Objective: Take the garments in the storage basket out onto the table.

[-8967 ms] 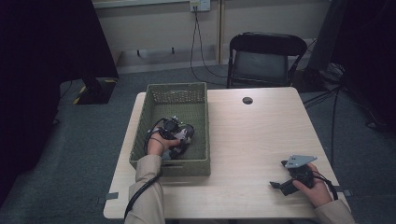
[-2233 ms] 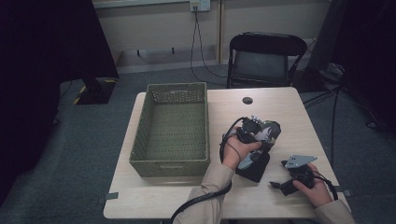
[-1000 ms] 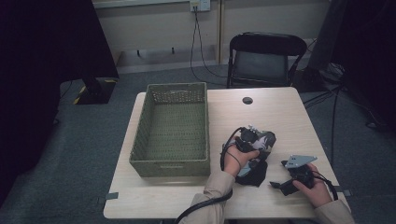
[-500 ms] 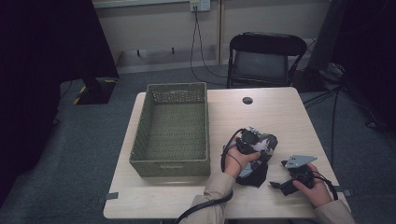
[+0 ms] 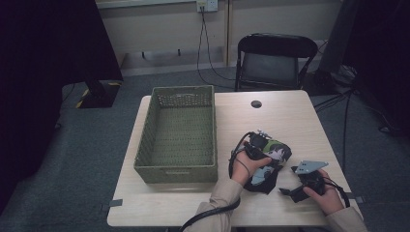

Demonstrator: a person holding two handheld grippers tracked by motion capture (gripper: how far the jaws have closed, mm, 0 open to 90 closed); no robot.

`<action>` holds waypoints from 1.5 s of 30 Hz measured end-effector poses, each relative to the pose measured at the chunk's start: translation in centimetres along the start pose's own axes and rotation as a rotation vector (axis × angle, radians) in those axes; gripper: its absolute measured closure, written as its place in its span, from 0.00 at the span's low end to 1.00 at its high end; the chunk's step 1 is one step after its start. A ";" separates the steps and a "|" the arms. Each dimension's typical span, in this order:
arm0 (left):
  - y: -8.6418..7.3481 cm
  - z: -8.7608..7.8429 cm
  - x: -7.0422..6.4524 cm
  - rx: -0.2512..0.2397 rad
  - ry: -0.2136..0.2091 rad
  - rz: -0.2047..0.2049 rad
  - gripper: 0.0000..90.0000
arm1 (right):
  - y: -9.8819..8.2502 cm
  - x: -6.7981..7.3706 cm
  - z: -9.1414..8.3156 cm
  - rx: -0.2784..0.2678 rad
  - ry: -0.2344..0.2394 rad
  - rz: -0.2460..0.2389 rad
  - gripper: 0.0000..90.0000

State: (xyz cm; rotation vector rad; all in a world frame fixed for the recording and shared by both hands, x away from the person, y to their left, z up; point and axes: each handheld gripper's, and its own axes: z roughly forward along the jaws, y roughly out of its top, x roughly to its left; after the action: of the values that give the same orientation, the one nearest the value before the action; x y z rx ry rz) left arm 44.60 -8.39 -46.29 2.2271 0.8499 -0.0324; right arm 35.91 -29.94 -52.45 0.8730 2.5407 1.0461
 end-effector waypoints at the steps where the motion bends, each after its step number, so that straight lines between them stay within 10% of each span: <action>1: 0.0 -0.1 0.0 0.000 -0.004 -0.002 0.09 | 0.0 0.0 0.0 0.000 0.000 0.000 0.00; 22: -0.7 -4.4 -0.7 -0.054 -0.095 0.038 0.03 | 0.0 0.0 0.0 0.001 -0.003 0.003 0.00; 45: -5.1 -8.1 -2.2 -0.053 -0.163 0.135 0.03 | 0.0 0.0 0.0 0.000 -0.004 0.001 0.00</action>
State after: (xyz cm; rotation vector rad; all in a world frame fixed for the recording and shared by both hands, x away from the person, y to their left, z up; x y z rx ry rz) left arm 38.06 -1.75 -43.06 2.1934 0.6048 -0.1242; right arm 35.89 -29.94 -52.46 0.8762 2.5372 1.0441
